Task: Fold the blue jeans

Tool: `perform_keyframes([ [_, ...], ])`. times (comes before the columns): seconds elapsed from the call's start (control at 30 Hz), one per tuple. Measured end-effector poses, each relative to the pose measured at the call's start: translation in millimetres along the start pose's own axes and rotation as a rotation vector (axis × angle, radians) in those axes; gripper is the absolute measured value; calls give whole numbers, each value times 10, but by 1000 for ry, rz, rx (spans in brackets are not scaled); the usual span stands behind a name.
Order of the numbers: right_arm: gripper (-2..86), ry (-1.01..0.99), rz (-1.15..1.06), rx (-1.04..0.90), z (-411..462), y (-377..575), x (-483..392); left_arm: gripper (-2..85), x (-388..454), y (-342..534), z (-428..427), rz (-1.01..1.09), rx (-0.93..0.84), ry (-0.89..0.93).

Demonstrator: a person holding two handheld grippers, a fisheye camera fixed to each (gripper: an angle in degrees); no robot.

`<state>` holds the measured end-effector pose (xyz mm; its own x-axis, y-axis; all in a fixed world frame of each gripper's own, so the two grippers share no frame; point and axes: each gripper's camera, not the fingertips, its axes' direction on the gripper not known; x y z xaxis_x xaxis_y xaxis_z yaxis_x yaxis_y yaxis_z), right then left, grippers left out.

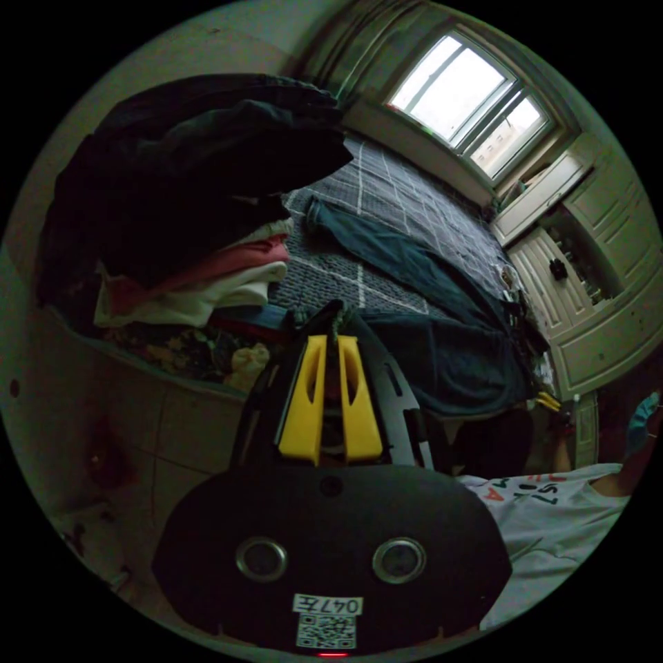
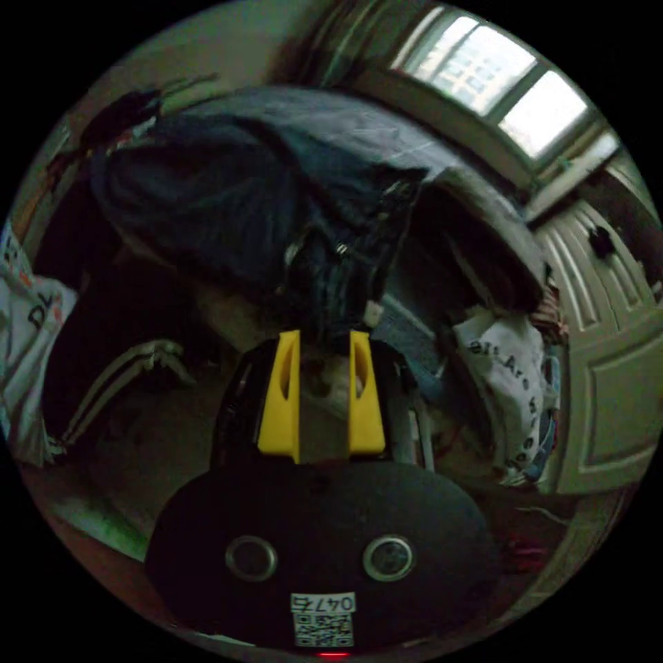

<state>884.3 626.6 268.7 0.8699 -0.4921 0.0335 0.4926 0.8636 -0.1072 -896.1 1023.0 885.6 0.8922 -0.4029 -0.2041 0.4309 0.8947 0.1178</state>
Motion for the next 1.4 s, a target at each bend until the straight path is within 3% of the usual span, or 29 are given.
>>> perform_keyframes([
  [0.1, 31, 55, 93, 183, -159, -276, 46, 5, -72, 60, 42, -15, 7, 20],
  [0.27, 4, -1, 35, 230, 148, -1228, -161, 4, -64, 180, 140, -12, -24, -36],
  [0.43, -5, 15, -5, 147, 764, -2117, -529, 3, -72, 345, 160, 0, -38, -71],
  [0.53, -5, 86, 86, -61, 1306, -2362, -641, 3, -126, 454, 177, -3, -47, -74],
  [0.67, -5, 48, 221, -58, 1180, -2593, -988, 4, -203, 617, 216, 2, -37, -68],
  [0.77, -5, 104, 101, 176, 637, -2798, -1759, 6, -268, 768, 243, 23, -7, -57],
  [1.0, 5, -265, -383, 461, -287, -3304, -4260, 37, -633, 1166, 287, -26, 1, 62],
  [1.17, 10, -423, -597, 473, -664, -3369, -5764, 126, -877, 1595, 369, -88, -68, 22],
  [1.4, 17, -432, -750, 516, -1060, -3547, -7427, 154, -1171, 2300, 566, -148, 24, 241],
])
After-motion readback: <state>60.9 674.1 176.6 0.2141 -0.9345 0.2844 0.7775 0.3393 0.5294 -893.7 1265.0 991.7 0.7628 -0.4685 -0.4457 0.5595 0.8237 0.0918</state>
